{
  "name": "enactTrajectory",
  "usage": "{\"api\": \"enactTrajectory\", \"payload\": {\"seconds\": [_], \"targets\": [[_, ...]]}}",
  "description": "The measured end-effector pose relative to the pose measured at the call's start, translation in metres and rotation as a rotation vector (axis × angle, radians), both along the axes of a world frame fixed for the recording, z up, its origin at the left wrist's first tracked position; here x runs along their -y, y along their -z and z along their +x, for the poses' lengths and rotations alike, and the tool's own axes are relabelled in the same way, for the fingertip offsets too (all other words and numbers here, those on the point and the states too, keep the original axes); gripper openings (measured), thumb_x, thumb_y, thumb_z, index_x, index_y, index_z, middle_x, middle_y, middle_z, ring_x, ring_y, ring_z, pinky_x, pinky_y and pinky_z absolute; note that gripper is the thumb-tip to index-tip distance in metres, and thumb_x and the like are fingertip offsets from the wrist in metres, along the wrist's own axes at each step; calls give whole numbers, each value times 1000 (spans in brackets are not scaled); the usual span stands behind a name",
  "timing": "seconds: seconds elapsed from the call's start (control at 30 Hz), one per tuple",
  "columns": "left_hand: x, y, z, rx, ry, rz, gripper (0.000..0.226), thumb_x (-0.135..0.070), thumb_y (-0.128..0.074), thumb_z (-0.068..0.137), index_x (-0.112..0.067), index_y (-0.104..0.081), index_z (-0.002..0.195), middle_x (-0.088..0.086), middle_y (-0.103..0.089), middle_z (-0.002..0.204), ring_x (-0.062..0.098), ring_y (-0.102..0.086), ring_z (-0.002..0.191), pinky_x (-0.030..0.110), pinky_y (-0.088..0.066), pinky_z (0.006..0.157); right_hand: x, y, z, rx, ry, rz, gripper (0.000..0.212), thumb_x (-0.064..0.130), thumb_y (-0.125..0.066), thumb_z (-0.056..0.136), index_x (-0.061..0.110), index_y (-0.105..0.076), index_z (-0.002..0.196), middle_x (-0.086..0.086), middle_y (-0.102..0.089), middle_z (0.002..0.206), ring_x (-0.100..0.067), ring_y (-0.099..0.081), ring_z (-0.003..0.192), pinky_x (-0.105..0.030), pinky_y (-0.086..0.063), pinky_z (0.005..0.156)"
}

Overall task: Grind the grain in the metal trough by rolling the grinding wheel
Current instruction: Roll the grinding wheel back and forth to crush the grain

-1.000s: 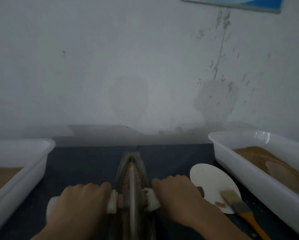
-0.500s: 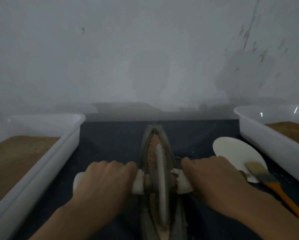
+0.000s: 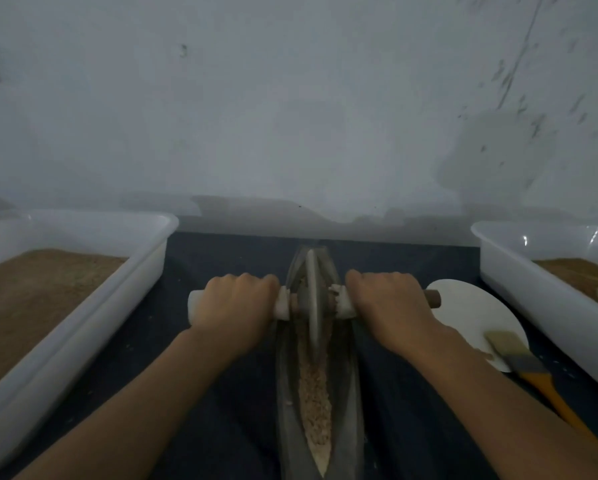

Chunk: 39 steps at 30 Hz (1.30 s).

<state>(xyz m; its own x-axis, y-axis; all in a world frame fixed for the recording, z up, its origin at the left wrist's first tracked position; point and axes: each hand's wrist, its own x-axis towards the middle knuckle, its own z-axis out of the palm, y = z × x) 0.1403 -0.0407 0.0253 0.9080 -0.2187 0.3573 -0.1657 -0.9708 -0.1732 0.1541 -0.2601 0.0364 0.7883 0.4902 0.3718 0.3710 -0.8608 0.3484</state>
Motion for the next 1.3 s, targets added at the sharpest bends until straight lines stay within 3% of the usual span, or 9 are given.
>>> {"api": "enactTrajectory", "payload": {"seconds": [0.17,0.3,0.37,0.47,0.67,0.9,0.97,1.03,1.3], "targets": [[-1,-7,-48,-128,54,34,42,-37,-60,81,-35,-20,71,-11,-32,64,13,-35,58,33,-33,60,18,0,-53,-205,-37,19,25,31,-65,78,27,-44,91,5,-60,79,-16,-55,64,-30,-33,56],[0,-8,-62,-58,41,114,47,-36,-57,80,-29,-13,67,-10,-31,63,12,-28,54,31,-26,55,24,-1,-71,-149,-57,26,35,34,-76,62,28,-47,82,6,-57,63,-14,-52,48,-25,-17,45],[3,-10,-54,-43,36,120,42,-37,-55,83,-31,-16,70,-9,-31,63,13,-30,55,30,-24,54,18,1,-61,-174,-23,46,37,33,-68,74,28,-32,80,8,-48,65,-15,-44,53,-28,-19,47],[4,-6,-28,-35,25,99,37,-38,-58,83,-32,-22,76,-9,-32,63,11,-31,54,30,-26,54,11,6,-30,-159,34,65,30,30,-60,84,26,-30,83,8,-39,68,-16,-40,58,-31,-30,56],[-2,-1,14,-4,12,13,34,-36,-57,85,-32,-24,75,-10,-32,62,12,-36,56,30,-29,57,-1,2,17,-34,27,32,24,24,-63,81,19,-43,93,0,-62,85,-26,-60,71,-32,-30,56],[-5,-7,-33,-169,50,25,40,-42,-59,83,-37,-19,75,-12,-31,66,8,-35,60,28,-31,61,8,-8,-38,-223,-27,40,21,23,-62,84,23,-45,96,2,-62,88,-18,-54,68,-28,-25,53],[-5,-11,-53,-213,54,70,41,-43,-57,82,-34,-19,72,-13,-31,67,6,-30,58,29,-26,57,12,-11,-63,-251,-31,34,25,25,-62,82,23,-46,100,3,-61,90,-19,-58,73,-28,-18,50],[-3,-15,-65,-175,47,116,42,-44,-55,81,-32,-16,73,-11,-32,68,7,-27,56,29,-21,53,15,-11,-76,-243,-35,31,26,26,-60,82,23,-45,102,3,-62,92,-21,-61,77,-31,-23,55],[-1,-7,-28,-123,4,24,38,-41,-55,85,-35,-19,75,-12,-34,67,5,-33,58,27,-26,58,4,-1,-23,-142,-43,73,22,21,-64,80,21,-45,91,0,-63,84,-24,-59,69,-30,-25,57]]}}
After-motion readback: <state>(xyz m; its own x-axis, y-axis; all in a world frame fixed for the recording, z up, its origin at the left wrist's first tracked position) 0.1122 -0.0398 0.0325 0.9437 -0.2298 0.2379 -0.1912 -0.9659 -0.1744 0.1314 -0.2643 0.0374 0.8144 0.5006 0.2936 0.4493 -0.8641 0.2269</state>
